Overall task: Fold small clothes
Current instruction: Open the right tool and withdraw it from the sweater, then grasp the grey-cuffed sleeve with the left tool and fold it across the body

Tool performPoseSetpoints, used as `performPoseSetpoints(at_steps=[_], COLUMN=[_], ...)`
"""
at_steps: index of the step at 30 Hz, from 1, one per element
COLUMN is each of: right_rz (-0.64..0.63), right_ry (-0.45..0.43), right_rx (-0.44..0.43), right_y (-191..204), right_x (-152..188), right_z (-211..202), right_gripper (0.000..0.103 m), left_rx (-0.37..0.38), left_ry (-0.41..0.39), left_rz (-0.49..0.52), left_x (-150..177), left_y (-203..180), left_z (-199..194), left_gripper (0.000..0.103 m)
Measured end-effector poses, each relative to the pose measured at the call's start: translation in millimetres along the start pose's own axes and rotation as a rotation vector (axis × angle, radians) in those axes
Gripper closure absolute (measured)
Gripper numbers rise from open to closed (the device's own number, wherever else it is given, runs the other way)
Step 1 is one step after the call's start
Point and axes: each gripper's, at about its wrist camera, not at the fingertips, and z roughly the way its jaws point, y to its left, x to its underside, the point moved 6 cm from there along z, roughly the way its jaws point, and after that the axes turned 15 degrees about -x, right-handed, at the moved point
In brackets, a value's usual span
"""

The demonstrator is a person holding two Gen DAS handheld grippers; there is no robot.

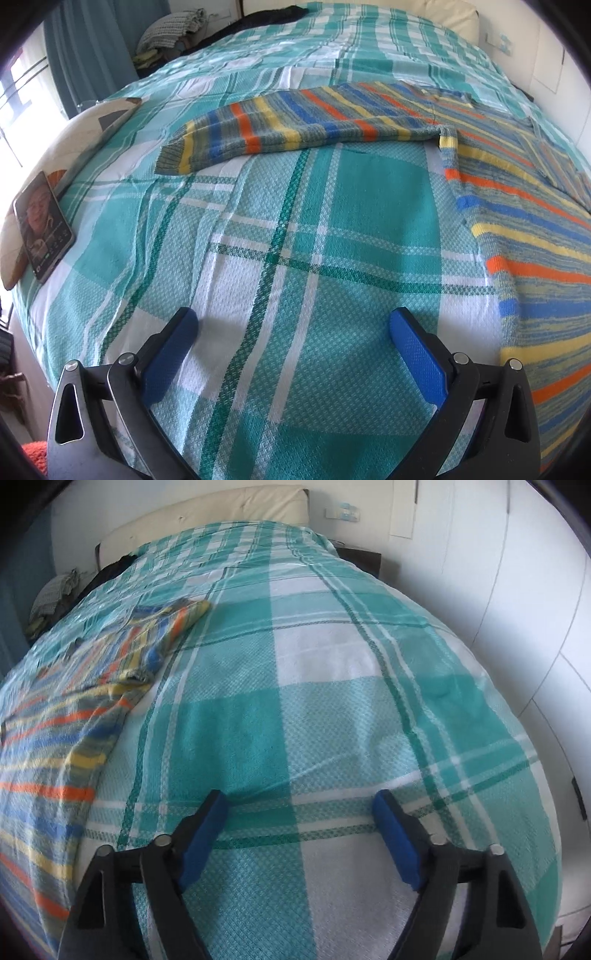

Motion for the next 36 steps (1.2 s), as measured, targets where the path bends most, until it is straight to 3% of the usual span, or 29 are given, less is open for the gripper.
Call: performPoseSetpoints(at_steps=[4, 8, 12, 14, 17, 19, 20, 21, 22, 26, 31, 34, 35, 36], right_rz=[0.000, -0.004, -0.004, -0.003, -0.004, -0.005, -0.006, -0.007, -0.009, -0.021, -0.017, -0.017, -0.017, -0.017], right_ry=[-0.012, -0.018, -0.018, -0.017, -0.017, -0.017, -0.017, -0.017, -0.016, -0.014, -0.013, -0.014, -0.014, -0.014], right_rx=[-0.004, -0.001, -0.002, -0.001, 0.001, 0.002, 0.004, 0.006, 0.009, 0.027, 0.023, 0.024, 0.023, 0.022], right_y=[0, 0, 0, 1, 1, 1, 0, 0, 0, 1, 1, 1, 1, 0], right_x=[0, 1, 1, 1, 1, 1, 2, 2, 1, 0, -1, -1, -1, -1], right_z=[2, 2, 3, 3, 3, 4, 4, 5, 5, 7, 7, 7, 7, 7], right_gripper=[0.017, 0.015, 0.012, 0.012, 0.012, 0.012, 0.012, 0.011, 0.011, 0.011, 0.011, 0.010, 0.010, 0.010], left_rx=[0.080, 0.271, 0.235, 0.226, 0.191, 0.190, 0.198, 0.223, 0.201, 0.227, 0.385, 0.420, 0.408, 0.397], left_ry=[0.065, 0.090, 0.101, 0.132, 0.181, 0.190, 0.193, 0.208, 0.195, 0.008, -0.203, -0.275, -0.288, -0.281], left_rz=[-0.046, -0.274, -0.509, -0.534, -0.486, -0.416, -0.387, -0.365, -0.349, -0.210, 0.023, 0.151, 0.181, 0.203], left_x=[-3, -18, -55, -74, -99, -113, -116, -122, -129, -183, -232, -237, -234, -230], left_y=[9, 43, 108, 121, 121, 108, 103, 96, 93, 59, -53, -128, -154, -180], left_z=[-3, -8, 24, 48, 81, 92, 93, 93, 88, 18, -99, -140, -146, -145], left_gripper=[0.001, 0.001, 0.001, 0.002, 0.007, 0.047, 0.100, 0.099, 0.099, 0.099, 0.099, 0.098, 0.094, 0.081])
